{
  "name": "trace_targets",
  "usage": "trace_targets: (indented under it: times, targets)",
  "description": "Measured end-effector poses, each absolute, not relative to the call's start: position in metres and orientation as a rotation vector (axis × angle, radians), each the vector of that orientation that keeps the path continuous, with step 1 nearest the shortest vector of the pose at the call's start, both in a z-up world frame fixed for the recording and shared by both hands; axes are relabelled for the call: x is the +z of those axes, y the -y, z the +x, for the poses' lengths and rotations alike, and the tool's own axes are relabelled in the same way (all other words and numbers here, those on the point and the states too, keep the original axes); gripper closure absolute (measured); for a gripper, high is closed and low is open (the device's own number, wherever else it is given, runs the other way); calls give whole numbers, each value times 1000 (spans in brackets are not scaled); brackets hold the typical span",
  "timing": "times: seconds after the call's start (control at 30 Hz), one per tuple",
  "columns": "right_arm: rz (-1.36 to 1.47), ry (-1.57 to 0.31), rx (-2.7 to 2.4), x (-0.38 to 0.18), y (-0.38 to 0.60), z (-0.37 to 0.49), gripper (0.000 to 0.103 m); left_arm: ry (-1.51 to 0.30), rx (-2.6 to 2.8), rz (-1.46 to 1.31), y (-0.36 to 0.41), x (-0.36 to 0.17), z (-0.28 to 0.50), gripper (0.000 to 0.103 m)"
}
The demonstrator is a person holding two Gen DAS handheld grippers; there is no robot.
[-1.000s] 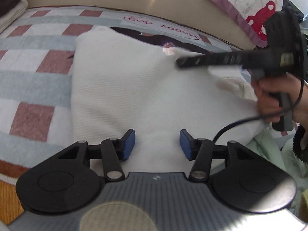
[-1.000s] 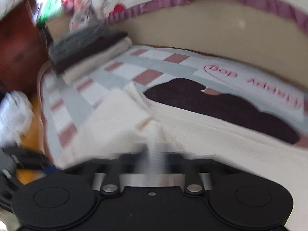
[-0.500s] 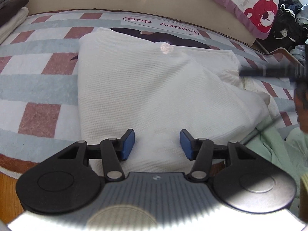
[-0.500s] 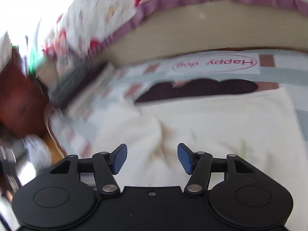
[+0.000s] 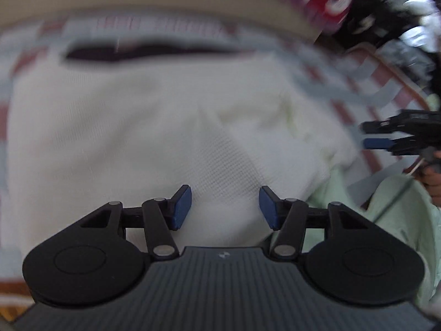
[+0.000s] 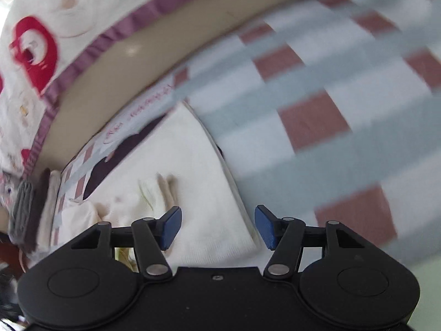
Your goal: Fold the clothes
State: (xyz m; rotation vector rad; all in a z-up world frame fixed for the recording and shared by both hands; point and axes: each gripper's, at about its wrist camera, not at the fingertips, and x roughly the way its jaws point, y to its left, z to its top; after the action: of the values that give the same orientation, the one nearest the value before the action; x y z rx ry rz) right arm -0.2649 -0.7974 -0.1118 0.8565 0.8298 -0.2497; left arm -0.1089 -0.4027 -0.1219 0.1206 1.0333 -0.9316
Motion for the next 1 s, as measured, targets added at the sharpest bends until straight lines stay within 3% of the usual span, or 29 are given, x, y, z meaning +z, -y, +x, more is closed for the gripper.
trace_targets:
  times: [0.2, 0.47, 0.5, 0.57, 0.63, 0.83, 0.9, 0.93, 1.0]
  targets:
    - [972, -849, -266, -144, 790, -262, 38, -1074, -898, 69, 394, -126, -109, 49]
    - [1037, -721, -236, -155, 788, -255, 33, -1103, -889, 17, 392, -124, -104, 49]
    - [1063, -705, -221, -157, 786, -255, 33, -1103, -889, 14, 392, -122, -104, 51]
    - [1169, -686, -146, -166, 781, -255, 34, -1100, -918, 108, 396, -118, -108, 67]
    - [1186, -691, -108, -171, 777, -252, 34, -1064, -931, 267, 404, -111, -118, 74]
    - [1064, -599, -123, -171, 772, -237, 35, -1102, -909, 179, 400, -114, -106, 74]
    - [1022, -558, -129, -172, 765, -232, 53, -1104, -916, 131, 395, -118, -102, 73]
    - [1004, -540, -122, -169, 762, -229, 88, -1108, -917, 101, 392, -119, -99, 73]
    - [972, -507, -96, -159, 756, -224, 88, -1119, -903, 23, 382, -120, -94, 73]
